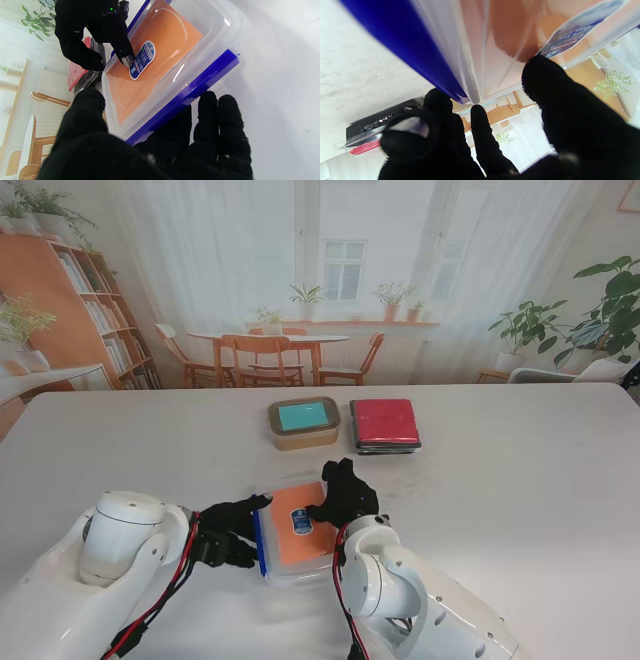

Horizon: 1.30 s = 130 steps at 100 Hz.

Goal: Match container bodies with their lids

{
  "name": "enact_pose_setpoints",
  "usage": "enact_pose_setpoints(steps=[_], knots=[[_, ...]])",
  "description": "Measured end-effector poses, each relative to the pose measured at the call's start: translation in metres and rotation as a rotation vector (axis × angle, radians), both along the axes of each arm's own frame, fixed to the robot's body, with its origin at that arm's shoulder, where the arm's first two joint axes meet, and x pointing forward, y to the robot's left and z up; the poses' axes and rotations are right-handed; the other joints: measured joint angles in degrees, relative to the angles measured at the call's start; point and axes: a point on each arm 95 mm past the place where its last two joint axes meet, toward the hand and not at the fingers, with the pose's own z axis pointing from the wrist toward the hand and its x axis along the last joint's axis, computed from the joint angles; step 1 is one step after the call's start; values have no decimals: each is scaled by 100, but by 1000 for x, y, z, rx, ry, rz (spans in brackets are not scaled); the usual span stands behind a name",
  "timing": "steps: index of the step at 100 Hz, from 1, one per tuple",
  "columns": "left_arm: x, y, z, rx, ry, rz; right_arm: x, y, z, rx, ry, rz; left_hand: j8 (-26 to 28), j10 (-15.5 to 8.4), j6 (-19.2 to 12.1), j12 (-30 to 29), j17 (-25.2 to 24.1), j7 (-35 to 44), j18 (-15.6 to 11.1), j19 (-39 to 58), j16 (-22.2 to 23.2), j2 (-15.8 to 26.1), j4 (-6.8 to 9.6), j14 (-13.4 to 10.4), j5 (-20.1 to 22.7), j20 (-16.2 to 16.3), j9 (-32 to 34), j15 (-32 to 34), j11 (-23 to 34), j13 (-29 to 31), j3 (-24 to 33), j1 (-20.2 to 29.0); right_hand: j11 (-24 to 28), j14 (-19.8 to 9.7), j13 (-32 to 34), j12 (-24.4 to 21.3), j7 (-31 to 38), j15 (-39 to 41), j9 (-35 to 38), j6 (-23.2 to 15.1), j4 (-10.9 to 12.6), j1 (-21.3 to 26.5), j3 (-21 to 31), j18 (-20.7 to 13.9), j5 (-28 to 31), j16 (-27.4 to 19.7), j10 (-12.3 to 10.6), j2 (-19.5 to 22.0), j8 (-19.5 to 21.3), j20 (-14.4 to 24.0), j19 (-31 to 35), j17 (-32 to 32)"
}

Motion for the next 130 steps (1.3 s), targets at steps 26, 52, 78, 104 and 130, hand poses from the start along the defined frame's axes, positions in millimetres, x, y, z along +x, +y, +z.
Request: enact_pose_setpoints(steps=[26, 52, 78, 104, 130], knots=[[7, 0, -1, 72, -31, -96, 0, 1, 0, 24, 12, -4, 2, 67, 96, 0, -72, -3, 72, 47, 0, 165, -4, 63, -32, 2, 15, 0, 2, -1, 0, 0, 1154, -53, 68, -917, 51, 74, 1, 62, 0, 160, 40, -93, -90, 0, 154, 4, 217, 147, 6, 88], [15, -3, -5, 91, -25, -106, 0, 2, 0, 56, 22, -12, -163, 208, 236, 0, -91, -7, 91, 47, 0, 223, -4, 90, -40, 3, 18, 0, 5, -1, 0, 0, 1553, -111, 130, -948, 111, 133, 1, 216, 0, 352, 130, -149, -147, -62, 239, -11, 361, 154, 39, 157], [22, -4, -6, 101, -17, -129, 1, 2, 0, 73, 27, -16, -189, 277, 288, 0, -99, 0, 96, 47, 0, 227, -4, 97, -41, 3, 18, 0, 14, -1, 0, 0, 1688, -111, 141, -936, 136, 142, 1, 218, 0, 456, 181, -151, -154, -62, 274, -12, 564, 217, 44, 172], [27, -5, -7, 116, -10, -159, 2, 1, -1, 93, 31, -25, -274, 278, 293, 0, -99, 35, 99, 47, 0, 227, -4, 98, -58, 4, 19, 0, 12, -1, 0, 0, 1754, -111, 142, -763, 260, 190, 1, 218, 2, 511, 197, -175, -157, -62, 318, -25, 693, 289, 57, 194], [31, -7, -7, 135, -23, -201, 4, 1, -2, 124, 36, -40, -278, 425, 443, 0, -99, 88, 111, 47, 0, 227, -4, 103, -91, 4, 20, 1, 4, -1, 0, 0, 1758, -112, 143, -665, 460, 226, 1, 198, 13, 524, 337, -196, -159, -60, 357, -58, 829, 349, 82, 217]])
